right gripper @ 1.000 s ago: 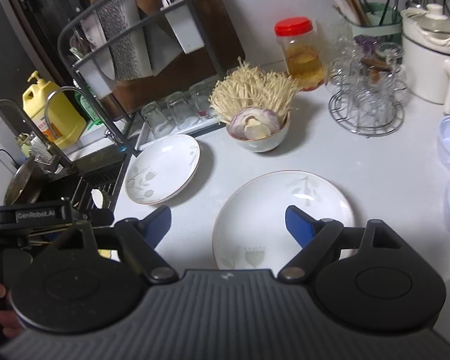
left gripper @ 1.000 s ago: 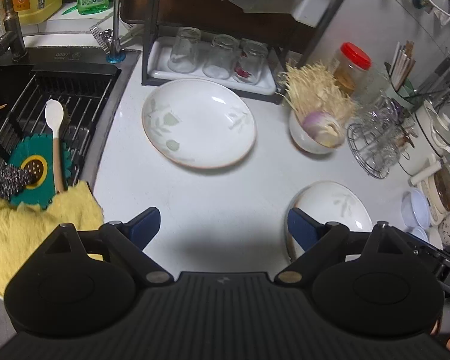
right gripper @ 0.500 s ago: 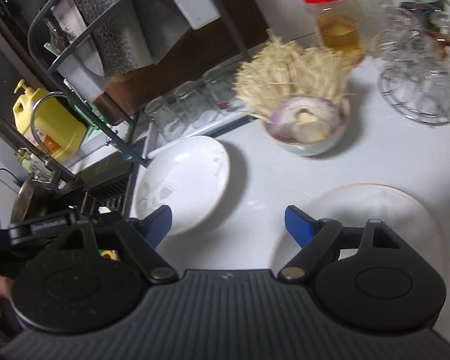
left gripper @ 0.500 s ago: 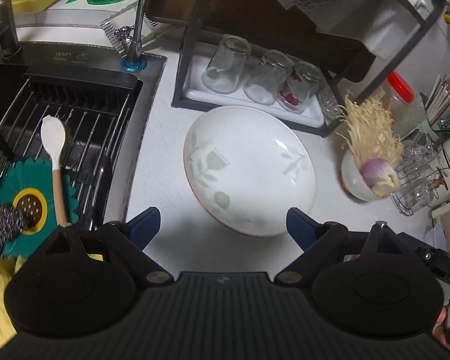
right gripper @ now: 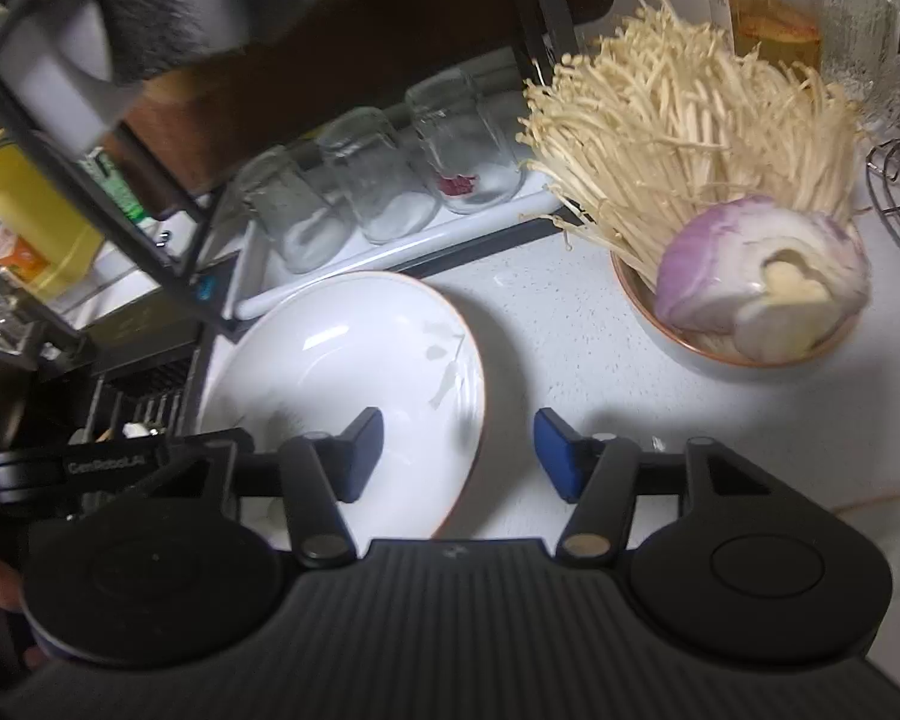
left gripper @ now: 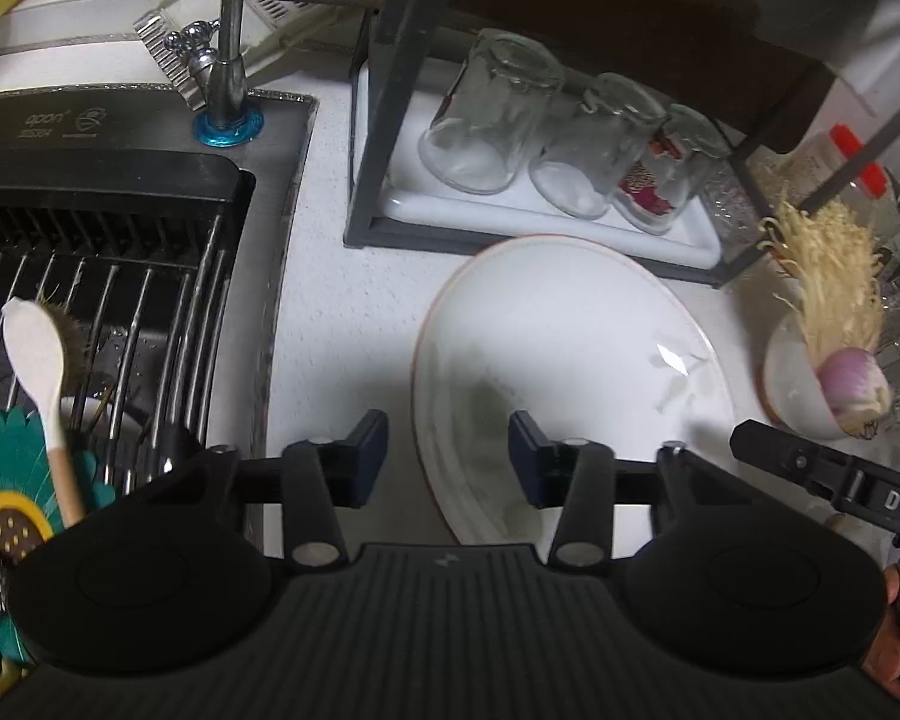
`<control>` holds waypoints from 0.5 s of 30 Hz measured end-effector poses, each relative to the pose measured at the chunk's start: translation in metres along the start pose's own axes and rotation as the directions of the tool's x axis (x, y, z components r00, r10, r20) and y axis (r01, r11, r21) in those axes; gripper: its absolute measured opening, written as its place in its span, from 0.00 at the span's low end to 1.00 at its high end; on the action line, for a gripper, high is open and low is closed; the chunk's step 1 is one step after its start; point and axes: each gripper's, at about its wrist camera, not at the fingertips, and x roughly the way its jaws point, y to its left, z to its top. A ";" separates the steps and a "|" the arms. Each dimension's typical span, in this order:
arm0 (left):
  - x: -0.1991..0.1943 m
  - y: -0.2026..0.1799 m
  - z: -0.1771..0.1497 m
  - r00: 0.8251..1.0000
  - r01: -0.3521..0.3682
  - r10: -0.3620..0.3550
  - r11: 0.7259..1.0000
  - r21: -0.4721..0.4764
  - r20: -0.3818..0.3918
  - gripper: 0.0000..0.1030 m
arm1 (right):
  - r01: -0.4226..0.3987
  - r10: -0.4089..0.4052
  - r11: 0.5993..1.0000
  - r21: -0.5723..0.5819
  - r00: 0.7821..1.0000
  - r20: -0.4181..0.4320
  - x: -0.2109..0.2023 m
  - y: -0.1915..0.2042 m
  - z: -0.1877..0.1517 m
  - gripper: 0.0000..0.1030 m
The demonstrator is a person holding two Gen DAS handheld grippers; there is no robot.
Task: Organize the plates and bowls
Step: 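Close both grippers on the rim of the small white plate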
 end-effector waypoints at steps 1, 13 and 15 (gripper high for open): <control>0.002 0.002 0.003 1.000 0.000 0.000 1.000 0.000 0.001 0.43 | 0.006 -0.005 1.000 0.004 1.000 -0.003 0.004 0.000 0.001 0.49; 0.020 0.006 0.025 1.000 0.028 -0.027 0.999 0.035 -0.006 0.19 | 0.018 -0.017 1.000 0.018 0.999 -0.044 0.036 0.002 0.006 0.21; 0.021 0.006 0.026 1.000 0.030 -0.030 0.999 0.041 -0.004 0.18 | 0.019 -0.018 1.000 0.011 0.999 -0.046 0.041 0.004 0.006 0.20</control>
